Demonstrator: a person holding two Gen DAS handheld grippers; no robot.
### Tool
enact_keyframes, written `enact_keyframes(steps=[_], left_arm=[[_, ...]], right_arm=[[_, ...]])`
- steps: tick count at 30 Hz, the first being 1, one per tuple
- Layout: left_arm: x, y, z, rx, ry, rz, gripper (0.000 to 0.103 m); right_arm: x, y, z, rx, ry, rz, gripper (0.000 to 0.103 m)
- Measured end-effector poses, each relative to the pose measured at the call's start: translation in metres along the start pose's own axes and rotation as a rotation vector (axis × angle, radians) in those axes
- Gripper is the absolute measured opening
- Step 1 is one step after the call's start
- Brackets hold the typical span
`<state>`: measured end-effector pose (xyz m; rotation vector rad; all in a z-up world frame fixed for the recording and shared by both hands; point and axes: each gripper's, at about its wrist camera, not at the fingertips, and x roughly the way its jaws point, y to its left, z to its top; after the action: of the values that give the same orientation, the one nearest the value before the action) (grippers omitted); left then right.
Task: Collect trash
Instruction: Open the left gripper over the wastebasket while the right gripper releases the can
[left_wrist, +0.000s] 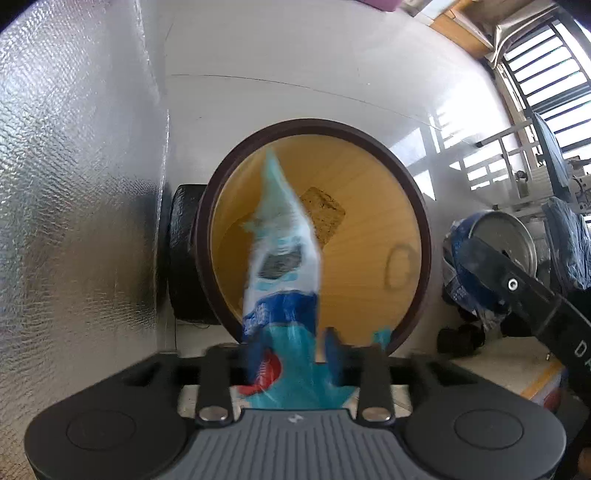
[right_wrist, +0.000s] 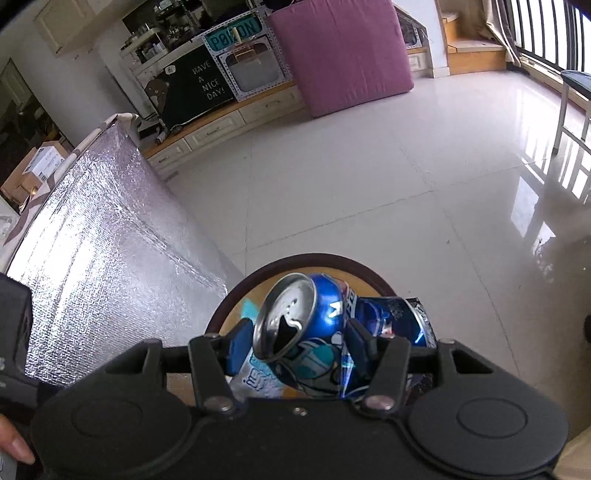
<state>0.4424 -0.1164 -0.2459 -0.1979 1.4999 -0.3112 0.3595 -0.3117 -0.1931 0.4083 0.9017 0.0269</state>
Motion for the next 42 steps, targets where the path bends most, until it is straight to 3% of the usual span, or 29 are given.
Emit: enact_keyframes(steps=[3, 14, 23, 25, 29, 42], left_arm=[[-0.004, -0.003, -0.001, 0.021, -0.019, -0.002, 0.05], [-0.004, -0.008, -0.007, 0.093, -0.042, 0.051, 0.05], [-0.011, -0.013, -0.01, 0.133, -0.104, 0.13, 0.051], [-0.011, -0.012, -0.01, 0.14, -0.101, 0.139, 0.056], [-0.009, -0.013, -0.012, 0.152, -0.115, 0.164, 0.068], [-0.009, -0.011, -0.023, 0.169, -0.134, 0.214, 0.081]], right_arm=[[-0.002, -0.004, -0.002, 0.002, 0.0, 0.001, 0.056], [-0.004, -0.006, -0.001, -0.004, 0.001, 0.002, 0.055], [0.026, -0.001, -0.008, -0.036, 0.097, 0.032, 0.056], [0.031, -0.003, -0.009, -0.031, 0.107, 0.016, 0.058], [0.031, -0.008, -0.009, -0.003, 0.1, 0.002, 0.072], [0.026, -0.004, -0.016, -0.113, 0.14, -0.07, 0.073]])
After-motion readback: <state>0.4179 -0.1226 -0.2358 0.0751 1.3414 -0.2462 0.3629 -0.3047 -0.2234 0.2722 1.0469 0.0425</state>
